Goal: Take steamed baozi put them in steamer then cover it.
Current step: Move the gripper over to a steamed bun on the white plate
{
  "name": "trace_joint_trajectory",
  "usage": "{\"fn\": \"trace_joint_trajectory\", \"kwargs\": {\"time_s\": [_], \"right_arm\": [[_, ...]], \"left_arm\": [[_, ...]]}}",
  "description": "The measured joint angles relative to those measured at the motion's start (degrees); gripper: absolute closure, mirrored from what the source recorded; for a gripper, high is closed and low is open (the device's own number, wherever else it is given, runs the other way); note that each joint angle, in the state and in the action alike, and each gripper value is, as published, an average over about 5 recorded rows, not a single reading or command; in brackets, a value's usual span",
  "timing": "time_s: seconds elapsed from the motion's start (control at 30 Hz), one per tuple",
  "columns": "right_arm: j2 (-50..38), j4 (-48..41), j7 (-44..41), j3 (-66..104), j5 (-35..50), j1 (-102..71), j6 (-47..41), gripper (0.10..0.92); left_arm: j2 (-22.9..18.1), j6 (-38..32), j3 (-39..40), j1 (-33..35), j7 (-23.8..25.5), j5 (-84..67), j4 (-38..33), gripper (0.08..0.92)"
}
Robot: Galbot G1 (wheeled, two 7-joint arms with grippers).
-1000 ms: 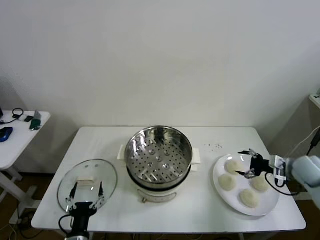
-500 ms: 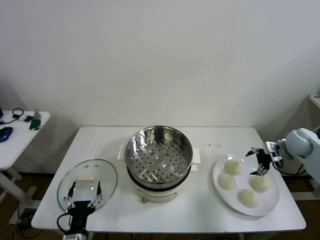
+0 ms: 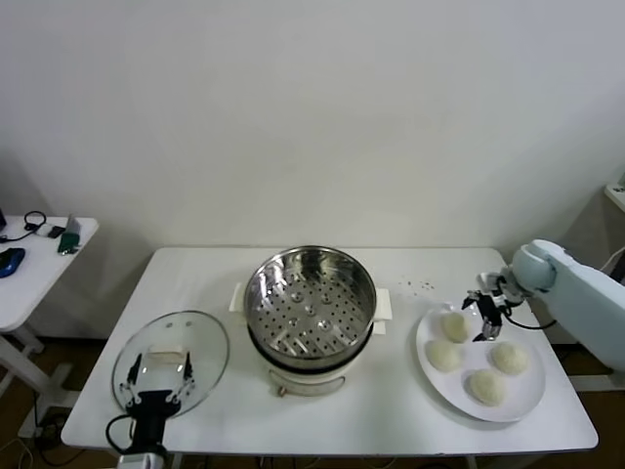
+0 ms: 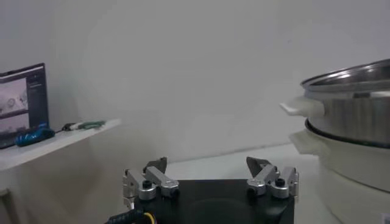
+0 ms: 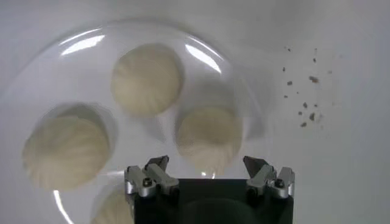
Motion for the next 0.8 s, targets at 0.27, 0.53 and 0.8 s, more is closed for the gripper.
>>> {"fn": "trace_joint_trajectory", "kwargs": {"time_s": [0.27,0.53,0.8], "right_arm": [[2.9,-2.7,-0.1,-2.3,-1.1,1.4,0.6,0.203],[4.1,-3.7,-0.5,-3.5,-1.7,2.0,1.1,0.23],[4.4,-3.8,-0.6,-4.4,-2.0,2.5,1.6,0.282]], "left_arm": [[0.0,0.1,-0.1,0.0,-0.1,-0.1,0.1,0.177],[0.0,0.2,-0.3,0.0,-0.2,-0.3,0.1,0.177],[0.0,0.2,-0.4,0.2,-0.3,-0.6,0.0,0.177]]}}
